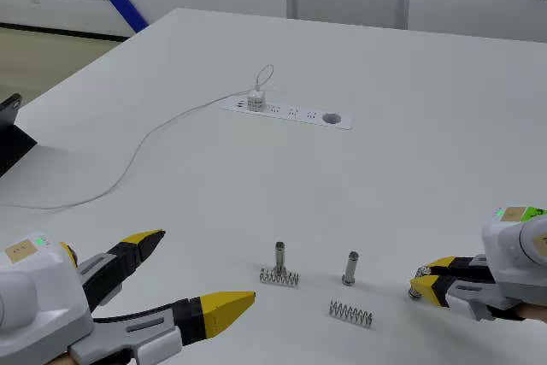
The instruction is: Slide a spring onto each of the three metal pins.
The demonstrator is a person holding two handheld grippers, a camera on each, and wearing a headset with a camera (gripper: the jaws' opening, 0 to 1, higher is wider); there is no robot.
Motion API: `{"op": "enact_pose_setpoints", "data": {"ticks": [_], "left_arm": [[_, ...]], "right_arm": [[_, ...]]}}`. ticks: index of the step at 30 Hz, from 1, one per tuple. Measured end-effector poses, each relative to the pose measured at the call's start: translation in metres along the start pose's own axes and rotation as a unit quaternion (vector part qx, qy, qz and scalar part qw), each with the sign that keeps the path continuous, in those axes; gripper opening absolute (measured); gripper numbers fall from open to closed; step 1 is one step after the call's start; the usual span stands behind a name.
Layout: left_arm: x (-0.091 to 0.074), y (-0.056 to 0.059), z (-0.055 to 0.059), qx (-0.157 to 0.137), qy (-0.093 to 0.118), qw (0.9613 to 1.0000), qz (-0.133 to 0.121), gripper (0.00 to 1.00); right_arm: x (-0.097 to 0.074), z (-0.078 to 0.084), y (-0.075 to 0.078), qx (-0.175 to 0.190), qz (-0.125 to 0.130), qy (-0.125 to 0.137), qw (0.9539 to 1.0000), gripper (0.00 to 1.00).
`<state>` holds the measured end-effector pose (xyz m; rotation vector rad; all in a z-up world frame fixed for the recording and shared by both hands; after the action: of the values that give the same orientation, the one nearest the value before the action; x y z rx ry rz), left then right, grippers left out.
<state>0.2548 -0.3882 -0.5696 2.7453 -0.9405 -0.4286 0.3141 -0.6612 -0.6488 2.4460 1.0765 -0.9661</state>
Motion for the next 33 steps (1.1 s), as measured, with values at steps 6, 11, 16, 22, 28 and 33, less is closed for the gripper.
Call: {"op": "enact_pose_setpoints", "data": {"ticks": [6, 11, 16, 22, 28, 33], "left_arm": [[0.0, 0.0, 0.001, 0.0, -0.002, 1.0, 0.0, 1.0], [0.0, 0.0, 0.0, -0.004, 0.003, 1.0, 0.003, 1.0], [-0.001, -0.001, -0.002, -0.005, 0.005, 1.0, 0.0, 1.0], [-0.001, 0.001, -0.001, -0.008, 0.003, 1.0, 0.0, 1.0], [0.0, 0.002, -0.001, -0.007, 0.002, 1.0, 0.001, 1.0], [0.0, 0.002, 0.0, -0.006, -0.001, 1.0, 0.001, 1.0]], "right_arm": [[0.0, 0.0, 0.0, -0.011, 0.001, -0.001, 0.9999, 0.11], [-0.001, 0.001, 0.0, -0.02, 0.003, -0.004, 0.9998, 0.11], [-0.002, 0.001, 0.001, -0.017, 0.007, -0.004, 0.9998, 0.12], [-0.009, -0.001, 0.003, -0.008, 0.007, 0.002, 0.9999, 0.16], [-0.021, -0.012, 0.0, -0.014, 0.011, 0.023, 0.9996, 0.18], [-0.03, -0.036, -0.01, -0.039, 0.009, 0.071, 0.9967, 0.21]]}}
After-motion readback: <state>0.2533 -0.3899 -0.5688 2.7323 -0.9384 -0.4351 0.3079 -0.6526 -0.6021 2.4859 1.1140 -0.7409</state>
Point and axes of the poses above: the centre of the closed fingertips' face, and the gripper's own axes: x roughly forward along the fingers, y roughly to its right, z roughly out of its underside, the point moved 3 cm from there along -x, roughly backward along the fingers
